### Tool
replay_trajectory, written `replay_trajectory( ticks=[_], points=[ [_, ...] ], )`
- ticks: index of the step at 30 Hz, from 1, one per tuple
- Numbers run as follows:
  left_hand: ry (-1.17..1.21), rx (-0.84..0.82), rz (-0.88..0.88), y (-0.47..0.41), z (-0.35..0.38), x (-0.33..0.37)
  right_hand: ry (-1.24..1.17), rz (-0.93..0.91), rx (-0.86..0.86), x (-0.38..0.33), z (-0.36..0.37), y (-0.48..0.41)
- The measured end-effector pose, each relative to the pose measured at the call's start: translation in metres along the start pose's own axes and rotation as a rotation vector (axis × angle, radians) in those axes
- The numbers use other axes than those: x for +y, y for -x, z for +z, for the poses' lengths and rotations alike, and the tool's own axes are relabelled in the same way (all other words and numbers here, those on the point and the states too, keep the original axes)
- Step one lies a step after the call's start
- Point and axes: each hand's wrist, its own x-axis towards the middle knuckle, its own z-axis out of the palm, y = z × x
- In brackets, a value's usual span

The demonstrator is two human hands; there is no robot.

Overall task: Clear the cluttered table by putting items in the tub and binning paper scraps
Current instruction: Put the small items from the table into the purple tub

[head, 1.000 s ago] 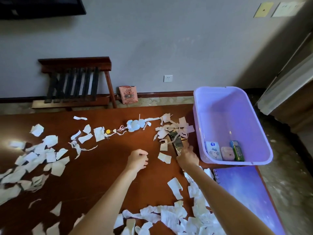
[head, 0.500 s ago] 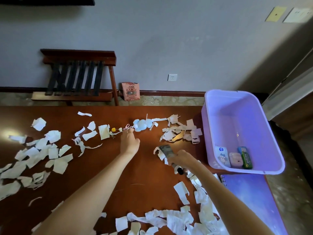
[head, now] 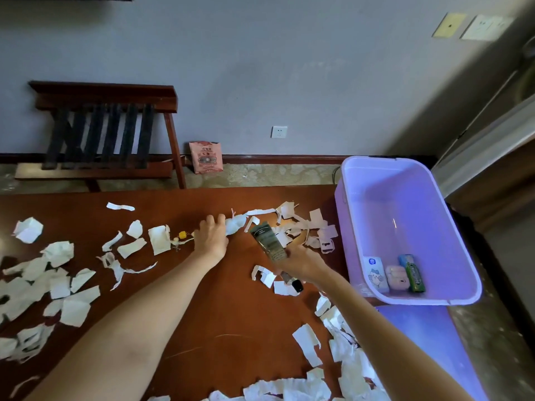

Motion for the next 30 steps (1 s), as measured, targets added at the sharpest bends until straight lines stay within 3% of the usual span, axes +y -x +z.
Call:
replay_trajectory(
  ticks=[4,11,15,20,30],
  points=[
    [0.087,0.041,-0.044,0.007,-0.006,0.002,-0.006,-0.011,0.013,-0.002,-0.003,0.006],
    [0.563,0.233,0.009,0.038,-0.072,0.007,-0.175,-0.108,0.168,-0.016,-0.023,0.035],
    [0.543,0.206,0.171,0.056,-0.110,0.024,-0.345,-0.151,0.251,-0.016,-0.044,0.054],
    [0.480,0.041,0.344,0.073,-0.150,0.065,-0.428,-0.111,0.452,0.003,-0.075,0.074],
    [0.423,0.184,0.608,0.090,-0.167,0.179,-0.576,0.034,0.571,0.086,-0.127,0.086]
  ],
)
